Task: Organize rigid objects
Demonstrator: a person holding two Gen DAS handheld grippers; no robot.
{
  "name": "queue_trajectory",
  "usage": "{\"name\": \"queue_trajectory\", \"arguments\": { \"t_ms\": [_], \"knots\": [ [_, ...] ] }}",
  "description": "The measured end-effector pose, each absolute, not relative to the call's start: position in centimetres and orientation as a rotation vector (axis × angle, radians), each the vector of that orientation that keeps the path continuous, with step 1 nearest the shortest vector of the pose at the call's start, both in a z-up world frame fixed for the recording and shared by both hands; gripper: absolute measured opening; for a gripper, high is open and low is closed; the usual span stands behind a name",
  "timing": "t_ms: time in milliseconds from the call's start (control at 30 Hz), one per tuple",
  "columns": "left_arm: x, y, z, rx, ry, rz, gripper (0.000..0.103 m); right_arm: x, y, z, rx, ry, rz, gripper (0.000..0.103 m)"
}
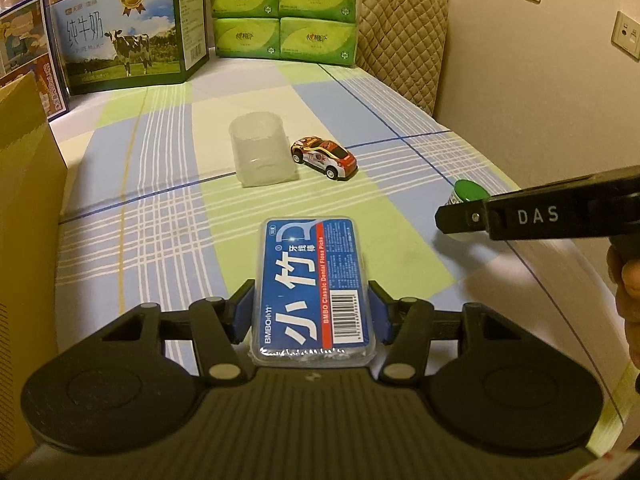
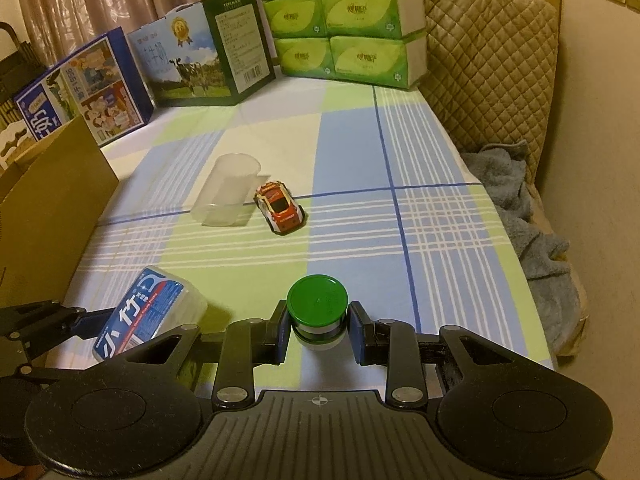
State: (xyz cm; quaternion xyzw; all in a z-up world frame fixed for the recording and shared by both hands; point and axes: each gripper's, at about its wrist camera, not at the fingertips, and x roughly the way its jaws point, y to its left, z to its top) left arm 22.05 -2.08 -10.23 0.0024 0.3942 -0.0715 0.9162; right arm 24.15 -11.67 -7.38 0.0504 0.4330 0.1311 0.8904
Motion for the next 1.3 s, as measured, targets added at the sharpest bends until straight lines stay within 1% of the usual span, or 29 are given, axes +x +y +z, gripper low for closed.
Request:
{"name": "queue_trajectory", "arguments": {
  "t_ms": [333, 633, 967, 1300],
  "knots": [
    [21.9, -1.9, -9.8, -0.005, 0.801, -0.141, 0.052, 24.0, -11.5, -7.6, 0.104, 0.907, 0.270, 0.027],
    [20.3, -1.7, -8.1, 0.020, 0.779, -0.157, 0.052, 22.8, -11.7, -7.4, 0.118, 0.902, 0.220, 0.027],
    [15.8, -1.4, -5.0, -0.037, 0.749, -0.159, 0.052, 17.4, -11.0, -5.2, 0.165, 0.855, 0.185, 0.027],
    [10.7, 0.6, -1.8, -0.056, 0.719, -0.120, 0.052, 11.7, -9.1, -0.9, 0.182, 0.800, 0.226, 0.027]
  ]
}}
